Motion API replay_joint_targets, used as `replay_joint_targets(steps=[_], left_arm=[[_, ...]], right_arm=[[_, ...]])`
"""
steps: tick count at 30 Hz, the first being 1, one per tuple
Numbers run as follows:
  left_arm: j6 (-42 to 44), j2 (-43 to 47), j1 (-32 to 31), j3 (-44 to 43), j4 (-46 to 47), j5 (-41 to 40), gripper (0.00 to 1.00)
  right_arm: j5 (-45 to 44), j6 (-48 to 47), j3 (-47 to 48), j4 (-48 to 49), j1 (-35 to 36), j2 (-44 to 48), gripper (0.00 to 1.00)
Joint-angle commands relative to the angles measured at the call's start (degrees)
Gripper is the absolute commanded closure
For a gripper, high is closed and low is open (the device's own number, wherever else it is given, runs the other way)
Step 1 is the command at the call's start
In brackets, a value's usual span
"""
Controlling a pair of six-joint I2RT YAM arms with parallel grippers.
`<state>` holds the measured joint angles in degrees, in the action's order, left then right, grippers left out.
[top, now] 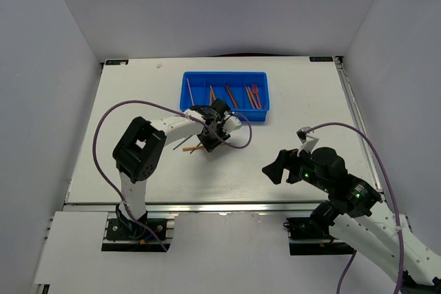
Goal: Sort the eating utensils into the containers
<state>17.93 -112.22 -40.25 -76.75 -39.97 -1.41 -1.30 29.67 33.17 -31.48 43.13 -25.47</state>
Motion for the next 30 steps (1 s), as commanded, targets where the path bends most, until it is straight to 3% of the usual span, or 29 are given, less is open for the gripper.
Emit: replay_joint_targets(steps=[1, 10, 20, 23, 24, 26, 27, 30], left_arm=[[0.2, -0.1, 0.8, 0.6, -2.4, 1.3, 0.53], [-0.9, 0.0, 0.8, 1.1, -3.3, 3.6, 0.52], [-3.0, -2.9, -2.3, 1.4, -2.9, 0.1, 0.61], [-4.0, -4.1, -3.4, 2.0, -3.1, -0.9, 0.71], [-4.5, -4.4, -3.9, 2.1, -3.1, -1.3, 0.81], [-4.8, -4.1, -4.3, 2.4, -3.0, -1.2, 0.85], [-5.3, -4.1, -4.6, 2.6, -2.9, -1.2, 0.96], [-5.8, -3.0, -5.4, 2.7, -3.0, -1.1, 1.00]], right_arm=[[0.4, 0.0, 0.5, 1.5, -0.1, 0.8, 0.11], [0.4, 0.6, 0.8, 1.7, -0.1, 1.0, 0.11], [0.4, 0.7, 0.6, 2.0, 0.0, 1.6, 0.11], [0.4, 0.7, 0.8, 1.9, -0.1, 1.5, 0.11], [0.4, 0.7, 0.8, 2.0, 0.0, 1.6, 0.11], [0.4, 0.7, 0.8, 1.9, -0.1, 1.7, 0.11], [0.4, 0.7, 0.8, 1.8, 0.0, 1.7, 0.11], [0.3, 0.7, 0.8, 1.7, -0.1, 1.9, 0.11]])
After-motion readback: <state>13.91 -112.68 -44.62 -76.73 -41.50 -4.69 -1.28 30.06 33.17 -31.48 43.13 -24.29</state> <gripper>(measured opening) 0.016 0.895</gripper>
